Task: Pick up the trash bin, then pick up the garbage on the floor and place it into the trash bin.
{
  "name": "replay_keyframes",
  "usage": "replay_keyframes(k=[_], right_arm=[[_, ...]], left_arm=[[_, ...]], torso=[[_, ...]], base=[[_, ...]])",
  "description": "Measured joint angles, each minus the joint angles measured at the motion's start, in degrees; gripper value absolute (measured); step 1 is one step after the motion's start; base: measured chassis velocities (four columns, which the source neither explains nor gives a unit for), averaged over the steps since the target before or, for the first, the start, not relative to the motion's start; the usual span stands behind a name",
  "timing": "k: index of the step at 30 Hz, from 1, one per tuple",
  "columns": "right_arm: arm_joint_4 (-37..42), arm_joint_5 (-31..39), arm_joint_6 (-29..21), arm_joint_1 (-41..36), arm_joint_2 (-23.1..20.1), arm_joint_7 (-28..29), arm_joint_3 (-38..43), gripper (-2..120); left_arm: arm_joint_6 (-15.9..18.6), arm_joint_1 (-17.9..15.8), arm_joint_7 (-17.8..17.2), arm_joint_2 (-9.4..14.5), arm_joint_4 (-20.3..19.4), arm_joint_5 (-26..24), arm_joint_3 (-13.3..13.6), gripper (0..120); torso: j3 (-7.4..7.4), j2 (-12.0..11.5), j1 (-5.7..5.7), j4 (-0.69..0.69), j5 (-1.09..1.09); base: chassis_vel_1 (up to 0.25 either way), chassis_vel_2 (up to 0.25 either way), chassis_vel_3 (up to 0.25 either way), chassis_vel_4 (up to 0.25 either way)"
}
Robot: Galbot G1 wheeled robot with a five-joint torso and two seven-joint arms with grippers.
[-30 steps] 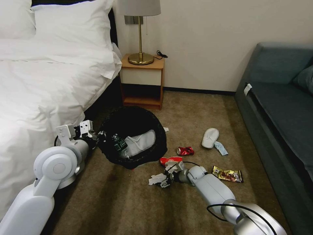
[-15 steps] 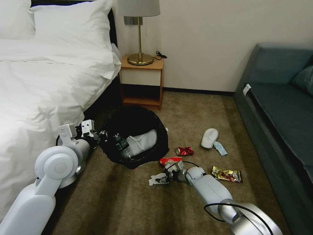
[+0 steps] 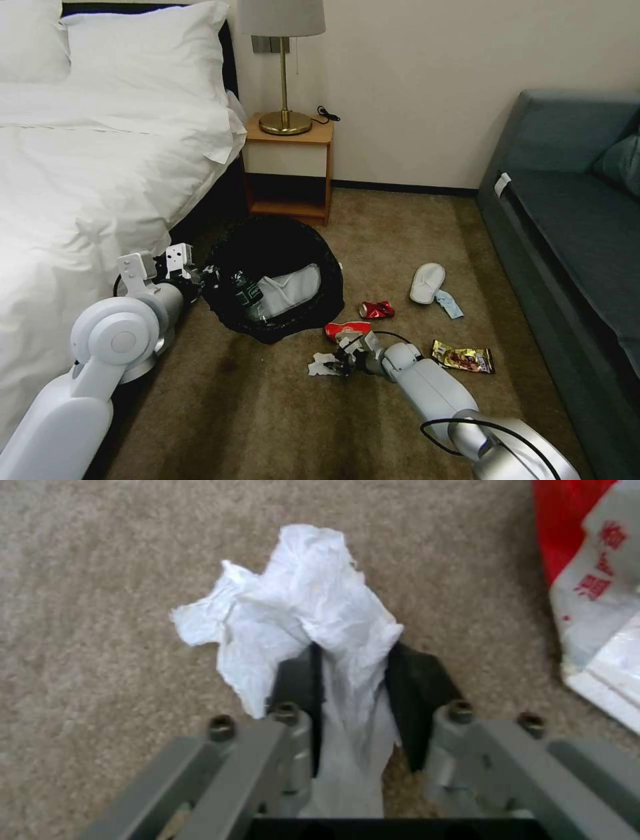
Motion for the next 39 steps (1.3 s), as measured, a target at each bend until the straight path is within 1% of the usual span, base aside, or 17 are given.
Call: replay_keyframes(k=[3,4,5,12,18,20,23,25,26,27,28,29,30,32,33,34,39], right_arm=[[2.46,0.94,-0.59,-0.98,-0.62,0.47,-0.08,5],[2.46,0.94,-0.59,-0.98,-0.62,0.47,-0.08,5],[3.91,1.73,-0.85,-1.54,-1.14,0.64,-0.02,0],[8.24,2.57,0.35,-2.39,-2.79,0.98,2.09,0],[13.53,3.76,0.63,-3.41,-5.06,1.34,7.20,0],[18.25,6.34,-0.58,-5.00,-7.32,2.55,9.27,0],[21.22,8.03,-1.23,-6.28,-8.91,3.40,10.33,0],[25.90,11.79,-2.28,-8.81,-12.21,5.20,11.88,0],[29.16,14.39,-2.89,-10.99,-15.27,6.48,13.03,0],[29.16,14.39,-2.89,-10.99,-15.27,6.48,13.03,0],[31.57,15.74,-3.33,-12.57,-17.52,7.42,14.04,0],[35.51,17.58,-3.62,-14.76,-20.67,9.18,15.66,0],[35.51,17.58,-3.62,-14.76,-20.67,9.18,15.66,0],[41.86,19.80,-4.23,-16.96,-23.82,11.76,19.17,0],[41.86,19.80,-4.23,-16.96,-23.82,11.76,19.17,0],[45.05,20.99,-4.64,-17.17,-24.78,12.58,20.78,0],[53.85,24.10,-6.34,-15.09,-27.38,13.78,22.79,0]], left_arm=[[0.00,-0.03,0.06,-0.05,0.15,0.18,0.16,3],[0.00,-0.03,0.06,-0.05,0.15,0.18,0.16,3],[0.00,-0.04,0.06,-0.09,0.23,0.26,0.20,3],[0.00,0.00,0.04,-0.05,0.33,0.35,0.29,3],[0.00,-0.33,-1.09,0.09,1.31,-0.10,0.00,3],[0.00,-0.47,-1.61,-0.12,1.92,-0.19,-0.03,3],[0.00,-0.53,-2.10,-0.27,2.26,-0.35,0.00,3],[0.00,-0.62,-2.78,-0.56,2.88,-0.47,0.20,3],[0.00,-0.66,-3.13,-0.79,3.28,-0.47,0.39,3],[0.00,-0.66,-3.13,-0.79,3.28,-0.47,0.39,3],[0.00,-0.72,-3.51,-0.99,3.56,-0.52,0.53,3],[0.00,-0.95,-4.05,-1.23,3.96,-0.76,0.79,3],[0.00,-0.95,-4.05,-1.23,3.96,-0.76,0.79,3],[0.00,-1.27,-4.42,-1.11,4.81,-1.21,1.29,3],[0.00,-1.27,-4.42,-1.11,4.81,-1.21,1.29,3],[0.00,-1.36,-4.45,-0.84,5.25,-1.55,1.66,3],[0.00,-1.76,-4.23,0.27,6.77,-3.06,3.47,3]], torso=[[0.02,-0.02,0.02,0.05,0.04],[0.02,-0.02,0.02,0.05,0.04],[0.04,-0.03,0.03,0.03,0.05],[0.02,-0.03,0.03,0.01,0.02],[0.00,-0.03,0.03,0.00,0.02],[0.00,-0.03,0.03,0.01,0.01],[-0.01,-0.03,0.02,0.01,0.01],[-0.01,-0.02,0.01,0.01,0.02],[-0.01,-0.02,0.01,0.00,0.02],[-0.01,-0.02,0.01,0.00,0.02],[-0.01,-0.02,0.01,-0.04,0.00],[-0.01,-0.02,0.01,-0.05,0.00],[-0.01,-0.02,0.01,-0.05,0.00],[-0.01,-0.02,0.01,-0.03,0.02],[-0.01,-0.02,0.01,-0.03,0.02],[-0.01,-0.02,0.00,-0.02,0.01],[-0.01,-0.01,0.01,-0.02,0.00]], base=[[0.000,0.000,0.000,0.000],[0.000,0.000,0.000,0.000],[0.000,0.000,0.000,0.000],[0.000,0.000,0.000,0.000],[0.000,0.000,0.000,0.000],[0.000,0.000,0.000,0.000],[0.000,0.000,0.000,0.000],[0.000,0.000,0.000,0.000],[0.000,0.000,0.000,0.000],[0.000,0.000,0.000,0.000],[0.000,0.000,0.000,0.000],[0.000,0.000,0.000,0.000],[0.000,0.000,0.000,0.000],[0.000,0.000,0.000,0.000],[0.000,0.000,0.000,0.000],[0.000,0.000,0.000,0.000],[0.000,0.000,0.000,0.000]])
